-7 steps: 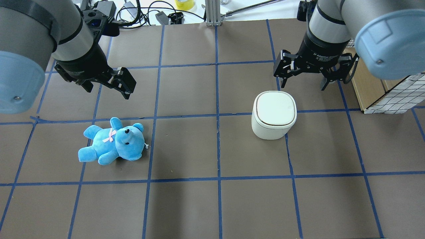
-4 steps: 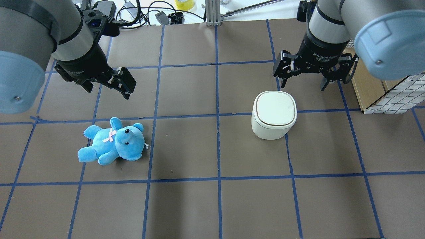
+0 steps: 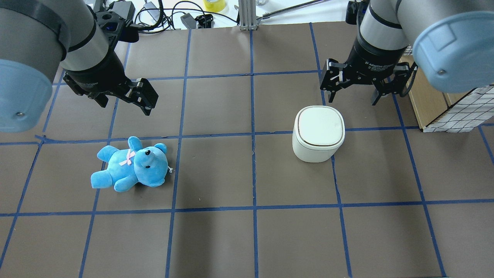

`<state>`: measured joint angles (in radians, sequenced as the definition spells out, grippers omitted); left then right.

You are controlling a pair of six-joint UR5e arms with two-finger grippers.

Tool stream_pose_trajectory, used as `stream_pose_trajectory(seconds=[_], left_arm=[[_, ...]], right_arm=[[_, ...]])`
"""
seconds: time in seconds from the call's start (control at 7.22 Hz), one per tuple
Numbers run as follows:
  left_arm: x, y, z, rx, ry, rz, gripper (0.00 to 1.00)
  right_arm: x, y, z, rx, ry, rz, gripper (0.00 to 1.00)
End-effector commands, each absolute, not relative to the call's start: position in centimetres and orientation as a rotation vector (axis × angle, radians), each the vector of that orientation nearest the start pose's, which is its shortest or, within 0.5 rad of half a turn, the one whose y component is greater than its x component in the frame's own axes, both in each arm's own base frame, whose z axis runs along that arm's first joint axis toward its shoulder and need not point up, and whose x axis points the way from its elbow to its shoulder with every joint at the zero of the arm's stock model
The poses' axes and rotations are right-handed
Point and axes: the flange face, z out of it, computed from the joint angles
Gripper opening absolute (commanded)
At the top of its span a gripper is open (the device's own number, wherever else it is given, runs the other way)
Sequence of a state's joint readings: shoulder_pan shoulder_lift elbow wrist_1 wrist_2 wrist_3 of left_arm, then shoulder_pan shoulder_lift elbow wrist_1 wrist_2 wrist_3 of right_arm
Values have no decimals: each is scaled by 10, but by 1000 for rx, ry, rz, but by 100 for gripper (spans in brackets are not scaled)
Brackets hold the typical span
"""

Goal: Open trash can with right arm
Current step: 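Move the right gripper toward the white trash can's lid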

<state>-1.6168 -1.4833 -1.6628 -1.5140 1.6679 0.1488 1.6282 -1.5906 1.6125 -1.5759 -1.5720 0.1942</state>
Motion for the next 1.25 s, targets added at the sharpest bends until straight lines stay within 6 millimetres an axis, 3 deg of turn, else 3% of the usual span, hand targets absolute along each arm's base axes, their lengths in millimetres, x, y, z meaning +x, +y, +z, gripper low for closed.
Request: stream_pose_trajectory(seconds=[0.0, 0.28, 0.55, 0.97, 1.11], left_arm=[[-145, -454, 490, 292, 3028, -72, 100], [-145, -454, 490, 292, 3028, -72, 100], [-145, -454, 490, 292, 3028, -72, 100], [-145, -454, 490, 292, 3028, -72, 100], [-145, -454, 490, 292, 3028, -72, 100]], right_arm=[[160, -474, 478, 210, 3137, 26, 0], [161, -476, 477, 209, 3121, 27, 0], [130, -489, 466, 316, 3107, 67, 0], [128, -511, 430, 324, 3092, 133, 0], [128, -513, 409, 317, 3093, 150, 0]])
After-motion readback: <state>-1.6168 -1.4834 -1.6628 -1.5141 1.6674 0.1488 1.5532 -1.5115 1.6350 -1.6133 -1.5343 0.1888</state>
